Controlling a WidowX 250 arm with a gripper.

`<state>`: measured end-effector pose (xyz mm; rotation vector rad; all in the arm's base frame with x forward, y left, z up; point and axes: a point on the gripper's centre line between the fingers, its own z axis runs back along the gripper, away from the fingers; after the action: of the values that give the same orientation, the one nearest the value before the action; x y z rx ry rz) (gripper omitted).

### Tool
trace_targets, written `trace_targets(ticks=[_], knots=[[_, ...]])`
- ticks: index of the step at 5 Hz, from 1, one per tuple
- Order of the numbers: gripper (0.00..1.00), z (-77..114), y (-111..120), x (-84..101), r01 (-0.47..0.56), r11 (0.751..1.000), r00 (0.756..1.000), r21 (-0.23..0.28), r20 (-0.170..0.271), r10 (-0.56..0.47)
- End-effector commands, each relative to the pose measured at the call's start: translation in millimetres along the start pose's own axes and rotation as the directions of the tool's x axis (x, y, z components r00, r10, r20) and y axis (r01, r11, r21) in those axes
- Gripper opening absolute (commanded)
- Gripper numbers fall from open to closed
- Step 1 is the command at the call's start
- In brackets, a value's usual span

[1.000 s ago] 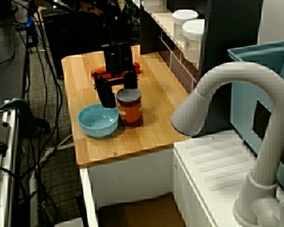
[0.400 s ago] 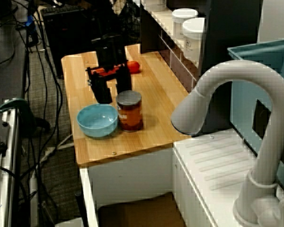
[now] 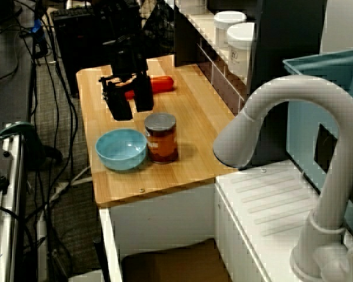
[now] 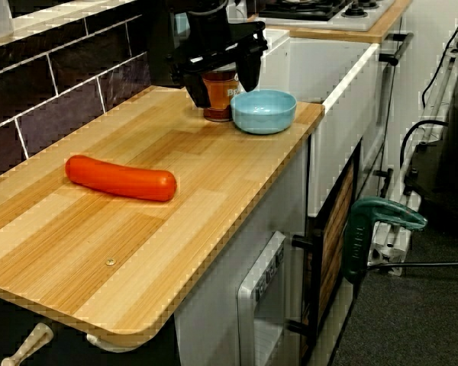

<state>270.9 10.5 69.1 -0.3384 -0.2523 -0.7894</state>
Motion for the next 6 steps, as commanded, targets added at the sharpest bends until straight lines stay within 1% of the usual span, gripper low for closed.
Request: trace_targets(ticks=[1,2,3,4,5,6], knots=[[1.00,7.1,-8,-6.6,-0.063,0.992,0.996,0.108,0.076,0.055],[1.00,1.1,-14,-11.2,-0.089,0.986,0.993,0.139,0.087,0.077],[1.00,-7.2,-17,-14.5,-0.101,0.982,0.992,0.159,0.088,0.088],[1.00,-13.6,-15,-14.4,-0.127,0.976,0.989,0.175,0.102,0.111],[1.00,-20.6,-11,-14.4,-0.173,0.964,0.981,0.200,0.126,0.149],[0.00,-28.2,-7,-16.5,-0.224,0.944,0.968,0.242,0.165,0.187]])
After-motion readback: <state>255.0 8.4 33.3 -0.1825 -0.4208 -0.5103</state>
